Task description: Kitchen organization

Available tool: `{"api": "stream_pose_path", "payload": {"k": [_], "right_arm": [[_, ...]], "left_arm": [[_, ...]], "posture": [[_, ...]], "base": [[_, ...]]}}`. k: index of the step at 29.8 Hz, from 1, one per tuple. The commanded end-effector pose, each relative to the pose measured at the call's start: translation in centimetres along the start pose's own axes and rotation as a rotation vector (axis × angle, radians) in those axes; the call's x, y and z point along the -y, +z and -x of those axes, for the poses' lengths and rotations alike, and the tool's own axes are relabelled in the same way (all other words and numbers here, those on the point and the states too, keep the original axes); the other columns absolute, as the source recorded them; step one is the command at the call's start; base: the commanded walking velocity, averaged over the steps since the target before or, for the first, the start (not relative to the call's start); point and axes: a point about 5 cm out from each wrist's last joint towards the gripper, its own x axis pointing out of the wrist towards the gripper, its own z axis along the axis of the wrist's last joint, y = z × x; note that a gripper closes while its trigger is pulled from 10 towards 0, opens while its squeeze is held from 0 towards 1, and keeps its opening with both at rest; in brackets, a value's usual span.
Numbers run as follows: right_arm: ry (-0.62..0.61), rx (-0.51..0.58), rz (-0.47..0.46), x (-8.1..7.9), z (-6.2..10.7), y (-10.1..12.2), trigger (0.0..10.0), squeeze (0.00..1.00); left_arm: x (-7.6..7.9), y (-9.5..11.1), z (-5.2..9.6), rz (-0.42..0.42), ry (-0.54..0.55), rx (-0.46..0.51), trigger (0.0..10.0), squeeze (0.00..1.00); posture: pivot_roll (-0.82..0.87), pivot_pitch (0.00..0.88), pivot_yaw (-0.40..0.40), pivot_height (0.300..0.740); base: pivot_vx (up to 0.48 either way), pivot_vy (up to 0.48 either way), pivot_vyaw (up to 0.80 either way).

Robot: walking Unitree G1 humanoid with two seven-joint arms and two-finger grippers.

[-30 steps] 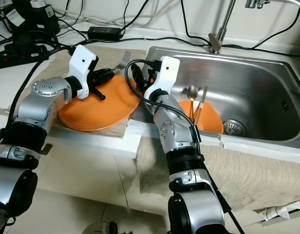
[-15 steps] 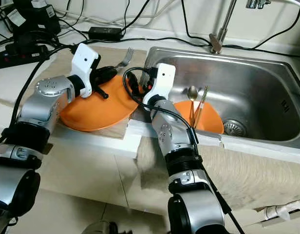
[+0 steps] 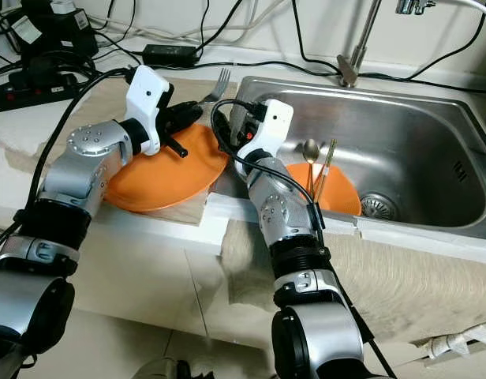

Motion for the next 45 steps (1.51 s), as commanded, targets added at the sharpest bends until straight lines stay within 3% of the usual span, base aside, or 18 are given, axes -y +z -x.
{"api": "stream_pose_path", "payload": {"k": [1, 7, 13, 18, 25, 40, 42, 43, 44, 45], "right_arm": [[0.089, 0.017, -0.057, -3.1, -0.8, 0.4, 10.0, 0.0], [0.102, 0.018, -0.087, -3.4, -0.8, 0.7, 10.0, 0.0], [0.112, 0.022, -0.077, -3.7, -0.9, 0.8, 10.0, 0.0], [0.114, 0.027, -0.064, -4.0, -1.1, 0.8, 10.0, 0.0], [0.128, 0.039, -0.057, -4.5, -1.2, 1.0, 10.0, 0.0], [0.059, 0.043, -0.026, -3.7, -1.7, 0.5, 10.0, 0.0], [0.045, 0.045, -0.025, -3.5, -1.7, 0.5, 8.3, 0.0], [0.032, 0.047, -0.019, -3.4, -1.7, 0.5, 3.5, 0.0], [0.032, 0.047, -0.019, -3.4, -1.7, 0.5, 3.5, 0.0], [0.024, 0.048, -0.018, -3.2, -1.7, 0.4, 0.0, 0.0]], "left_arm": [[-0.4, -0.4, 0.3, -0.003, 0.018, -0.013, 0.0, 0.09], [-0.3, -0.5, 0.2, -0.017, 0.018, -0.018, 0.0, 0.08], [0.6, -0.6, -0.1, -0.032, -0.008, -0.012, 0.0, 0.09], [2.4, -0.7, -0.4, -0.024, -0.074, 0.011, 0.0, 0.09], [3.0, -0.7, -0.3, -0.02, -0.094, 0.023, 0.0, 0.09], [4.4, 2.1, 0.2, 0.006, -0.173, 0.165, 0.0, 0.09], [4.5, 2.3, 0.3, 0.007, -0.181, 0.174, 0.0, 0.08], [4.7, 2.6, 0.4, 0.012, -0.192, 0.189, 0.0, 0.08], [4.7, 2.6, 0.4, 0.012, -0.192, 0.189, 0.0, 0.08], [4.8, 2.8, 0.5, 0.019, -0.201, 0.202, 0.0, 0.08]], "posture": [[0.07, 0.009, 0.025, 0.74], [0.07, 0.013, 0.027, 0.74], [0.07, 0.016, 0.029, 0.74], [0.07, 0.019, 0.027, 0.74], [0.08, 0.021, 0.023, 0.74], [0.08, 0.025, 0.021, 0.74], [0.08, 0.026, 0.022, 0.74], [0.08, 0.027, 0.021, 0.74], [0.08, 0.027, 0.021, 0.74], [0.08, 0.026, 0.021, 0.74]], "base": [[0.0, 0.0, 0.0], [0.0, 0.0, 0.0], [0.0, 0.0, 0.0], [0.0, 0.0, 0.0], [0.0, 0.0, 0.0], [0.0, 0.0, 0.0], [0.0, 0.0, 0.0], [0.0, 0.0, 0.0], [0.0, 0.0, 0.0], [0.0, 0.0, 0.0]]}}
